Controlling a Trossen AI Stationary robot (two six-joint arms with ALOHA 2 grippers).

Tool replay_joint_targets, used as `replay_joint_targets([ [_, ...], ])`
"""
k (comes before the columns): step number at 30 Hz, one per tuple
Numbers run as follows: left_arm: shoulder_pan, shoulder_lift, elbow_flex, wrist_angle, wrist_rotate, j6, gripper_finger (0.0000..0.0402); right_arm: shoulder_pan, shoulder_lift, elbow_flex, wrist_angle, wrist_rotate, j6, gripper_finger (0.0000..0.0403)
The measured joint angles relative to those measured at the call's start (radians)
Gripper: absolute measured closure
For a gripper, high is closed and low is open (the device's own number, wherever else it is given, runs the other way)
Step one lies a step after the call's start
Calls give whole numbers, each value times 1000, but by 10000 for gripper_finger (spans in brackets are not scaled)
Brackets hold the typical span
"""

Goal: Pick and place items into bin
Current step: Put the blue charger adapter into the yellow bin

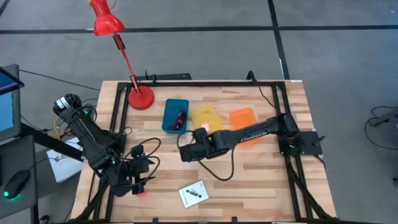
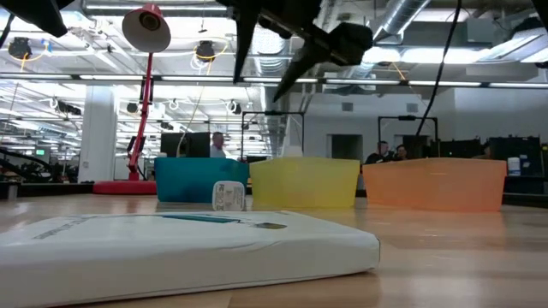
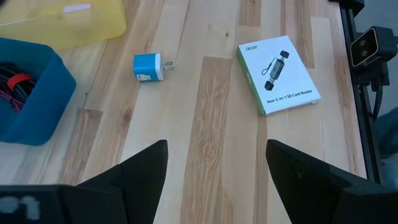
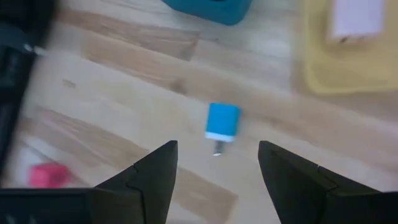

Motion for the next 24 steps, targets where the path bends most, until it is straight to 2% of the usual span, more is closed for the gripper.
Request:
replay_joint_targets([
  [4, 0, 0, 0, 0, 0, 0, 139, -4, 34, -1, 61, -8, 63, 177],
  [8, 0, 0, 0, 1, 0, 0, 139, -25, 77, 6, 155, -53, 71, 174],
  [10, 0, 0, 0, -1, 0, 0, 139, -36, 96, -5, 113, -82, 74, 174],
  [12, 0, 0, 0, 1, 0, 0, 139, -46, 134, 5, 194, -115, 93, 174],
  [14, 0, 0, 0, 0, 0, 0, 139, -54, 140, -4, 136, -137, 104, 174],
  [16, 0, 0, 0, 0, 0, 0, 139, -58, 160, 8, 179, -153, 107, 174],
  [24, 0, 0, 0, 0, 11, 0, 139, -67, 164, 5, 161, -160, 106, 174],
])
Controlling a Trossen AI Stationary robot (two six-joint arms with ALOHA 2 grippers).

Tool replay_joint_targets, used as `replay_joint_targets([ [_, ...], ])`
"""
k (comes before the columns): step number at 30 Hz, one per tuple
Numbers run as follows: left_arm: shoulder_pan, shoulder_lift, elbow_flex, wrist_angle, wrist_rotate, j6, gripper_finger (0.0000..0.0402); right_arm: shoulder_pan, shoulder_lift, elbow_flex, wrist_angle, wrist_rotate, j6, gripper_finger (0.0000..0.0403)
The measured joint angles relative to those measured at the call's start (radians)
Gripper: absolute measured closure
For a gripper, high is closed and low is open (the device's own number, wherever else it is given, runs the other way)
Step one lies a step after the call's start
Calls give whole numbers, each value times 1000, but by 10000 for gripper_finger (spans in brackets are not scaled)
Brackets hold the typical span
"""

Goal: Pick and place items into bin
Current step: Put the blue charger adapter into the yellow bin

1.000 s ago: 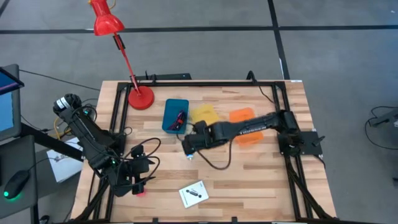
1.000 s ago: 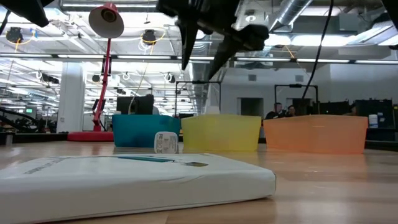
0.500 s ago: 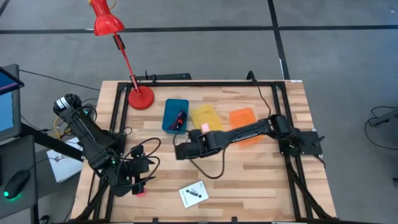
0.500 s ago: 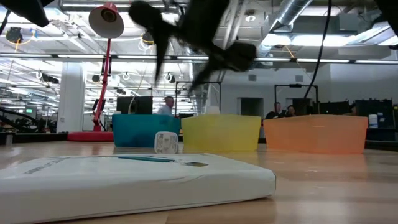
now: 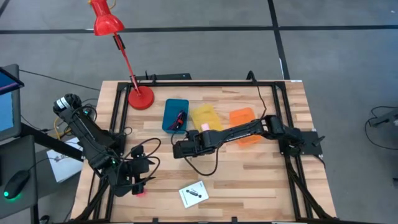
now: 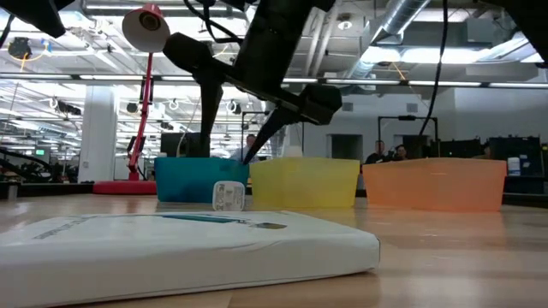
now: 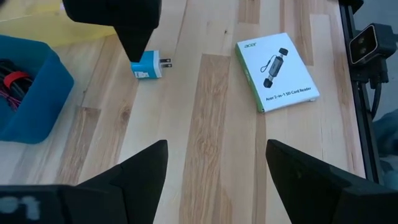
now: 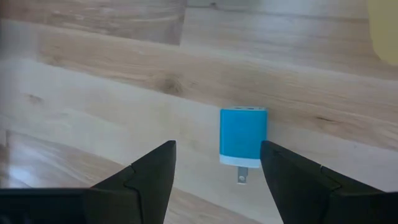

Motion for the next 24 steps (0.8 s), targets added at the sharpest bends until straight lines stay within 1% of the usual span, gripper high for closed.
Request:
replay_joint_targets([
  [7, 0, 0, 0, 0, 5, 0, 139, 0, 0, 0, 3, 0, -7, 174],
  [10, 0, 0, 0, 0, 5, 0, 139, 2, 26, 2, 22, -1, -8, 174],
  [12, 0, 0, 0, 1, 3, 0, 139, 2, 38, -3, 1, -27, -8, 174],
  [15, 0, 0, 0, 1, 4, 0, 139, -5, 62, 3, 54, -78, -27, 174],
  [17, 0, 0, 0, 0, 4, 0, 139, -11, 63, 2, 30, -80, -57, 174],
  [24, 0, 0, 0, 1, 4, 0, 139, -32, 63, 26, 29, -76, -60, 174],
])
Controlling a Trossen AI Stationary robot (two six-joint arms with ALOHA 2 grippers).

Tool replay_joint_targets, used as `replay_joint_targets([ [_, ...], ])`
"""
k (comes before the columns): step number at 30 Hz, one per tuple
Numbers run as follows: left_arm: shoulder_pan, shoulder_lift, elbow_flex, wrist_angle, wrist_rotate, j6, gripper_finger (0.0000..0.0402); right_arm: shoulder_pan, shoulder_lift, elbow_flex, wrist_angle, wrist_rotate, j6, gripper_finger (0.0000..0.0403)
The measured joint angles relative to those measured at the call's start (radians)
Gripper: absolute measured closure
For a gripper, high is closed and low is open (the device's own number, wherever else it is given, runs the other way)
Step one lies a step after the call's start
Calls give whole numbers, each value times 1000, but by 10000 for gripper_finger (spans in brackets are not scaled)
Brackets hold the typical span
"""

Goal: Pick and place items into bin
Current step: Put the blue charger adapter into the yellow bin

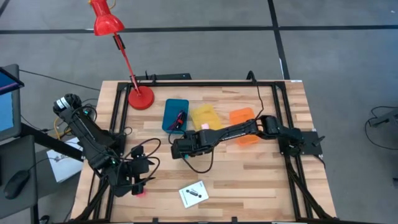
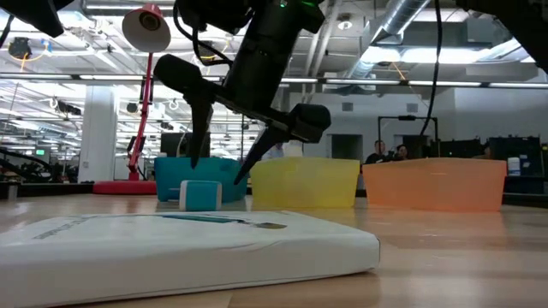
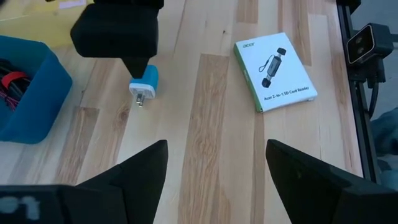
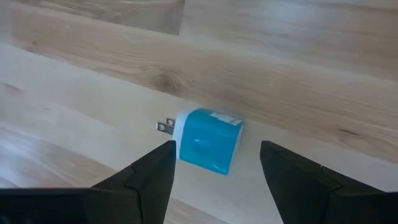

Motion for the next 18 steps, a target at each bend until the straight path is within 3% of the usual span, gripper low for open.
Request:
replay_joint_targets([
  [18, 0, 0, 0, 0, 0, 0, 139, 7, -1, 1, 51, -5, -238, 174],
])
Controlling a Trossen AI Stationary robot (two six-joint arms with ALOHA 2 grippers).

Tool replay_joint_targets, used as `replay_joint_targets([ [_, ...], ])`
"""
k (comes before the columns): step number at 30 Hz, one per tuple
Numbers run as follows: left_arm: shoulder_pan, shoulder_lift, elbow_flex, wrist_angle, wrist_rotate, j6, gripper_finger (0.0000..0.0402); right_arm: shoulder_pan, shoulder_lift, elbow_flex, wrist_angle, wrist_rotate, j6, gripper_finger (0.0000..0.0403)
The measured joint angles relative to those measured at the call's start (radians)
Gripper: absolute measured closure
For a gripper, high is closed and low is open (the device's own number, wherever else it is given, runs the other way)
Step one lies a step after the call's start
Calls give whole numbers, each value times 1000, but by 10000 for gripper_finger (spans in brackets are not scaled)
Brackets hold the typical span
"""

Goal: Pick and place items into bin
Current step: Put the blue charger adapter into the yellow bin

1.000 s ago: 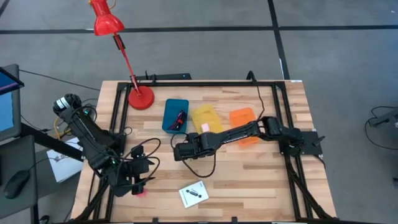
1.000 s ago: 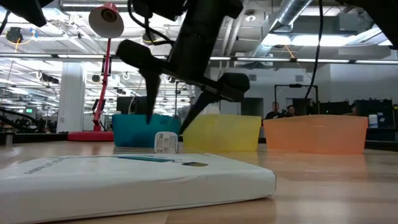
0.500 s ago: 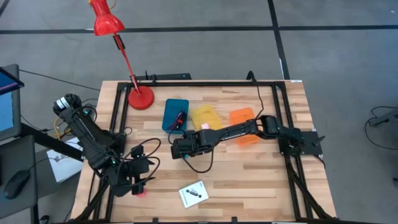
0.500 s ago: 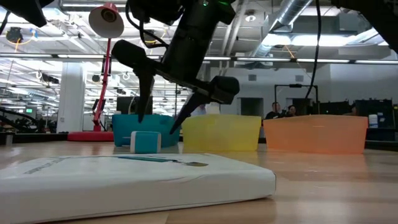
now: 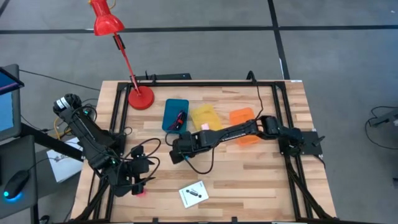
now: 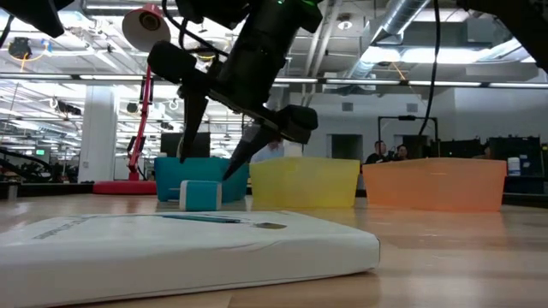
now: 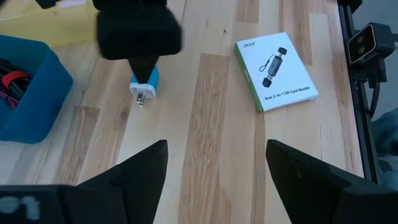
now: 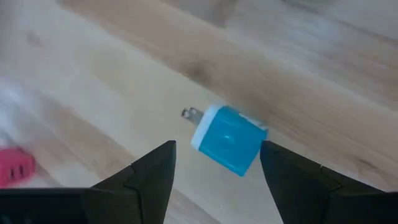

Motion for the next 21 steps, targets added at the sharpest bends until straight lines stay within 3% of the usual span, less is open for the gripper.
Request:
replay_joint_targets([
  [11, 0, 0, 0, 0, 0, 0, 139, 2, -4, 14, 84, -40, -559, 175],
  [16, 0, 0, 0, 0, 0, 0, 139, 20, -5, 36, 83, -85, -890, 175],
  [21, 0, 0, 0, 0, 0, 0, 139, 35, -5, 36, 44, -56, -951, 175],
])
